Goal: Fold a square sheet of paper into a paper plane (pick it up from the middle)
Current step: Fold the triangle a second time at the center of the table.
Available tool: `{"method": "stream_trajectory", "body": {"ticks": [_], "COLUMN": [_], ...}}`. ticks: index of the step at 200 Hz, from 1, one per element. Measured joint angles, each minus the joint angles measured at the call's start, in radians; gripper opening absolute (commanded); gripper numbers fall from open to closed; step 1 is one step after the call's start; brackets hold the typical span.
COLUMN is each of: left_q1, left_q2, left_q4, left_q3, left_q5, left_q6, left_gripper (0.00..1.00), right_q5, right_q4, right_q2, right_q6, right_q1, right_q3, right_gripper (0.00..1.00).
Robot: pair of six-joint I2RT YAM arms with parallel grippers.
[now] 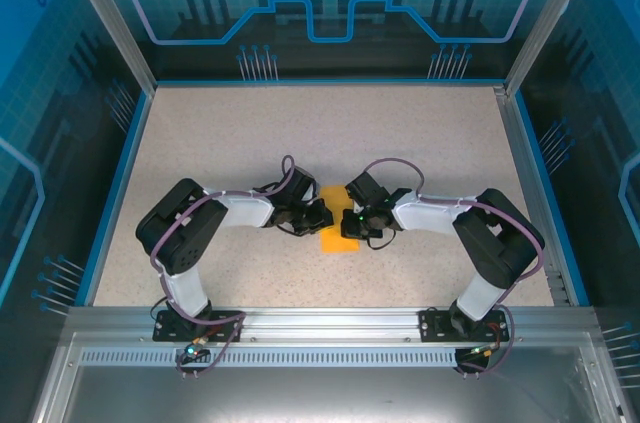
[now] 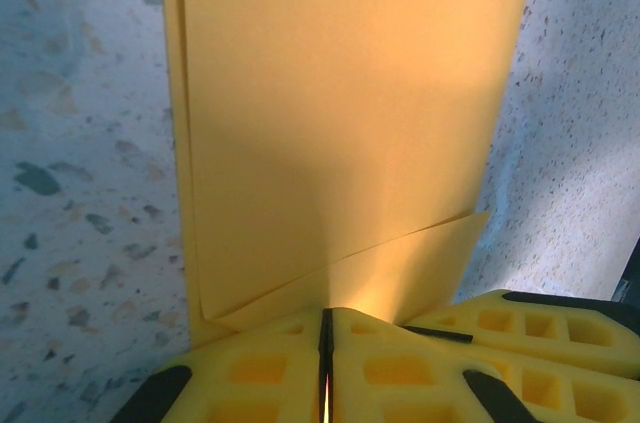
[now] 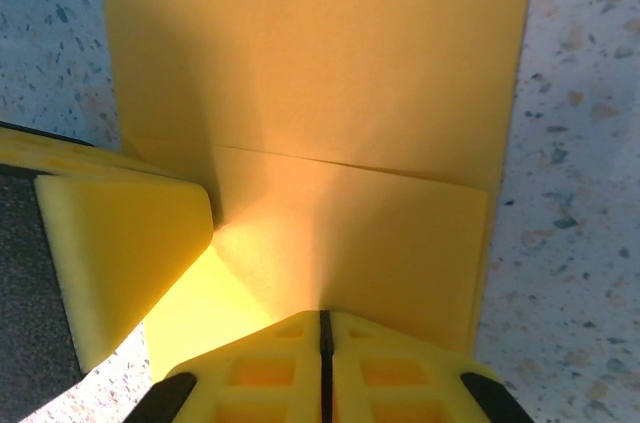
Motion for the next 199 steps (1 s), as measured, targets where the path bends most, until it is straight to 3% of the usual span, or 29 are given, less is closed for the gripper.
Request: {"method": "stream_trajectory", "body": {"ticks": [105, 160, 199], "left_q1": [0.101, 0.147, 0.147], "left_q2": [-0.034, -0.152, -0.220], "left_q4": [-0.056, -0.185, -0.202], "left_q3": [-0.008, 0.000, 0.007], "left_q5": [-0.029, -0.117, -0.124], "left_q6": [0.038, 0.103, 0.142], "left_gripper": [0.12, 0.24, 0.38], "right_q5": [0.000, 0.007, 0.018], "right_q4": [-0.011, -0.055, -0.017], "right_q2": [0.000, -0.082, -0.174], "right_q6": [0.000, -0.018, -0.061], "right_q1": [0.000, 0.000, -0.041], "right_q3": [0.007, 0.063, 0.068], "right_gripper": [0.11, 0.43, 0.49]}}
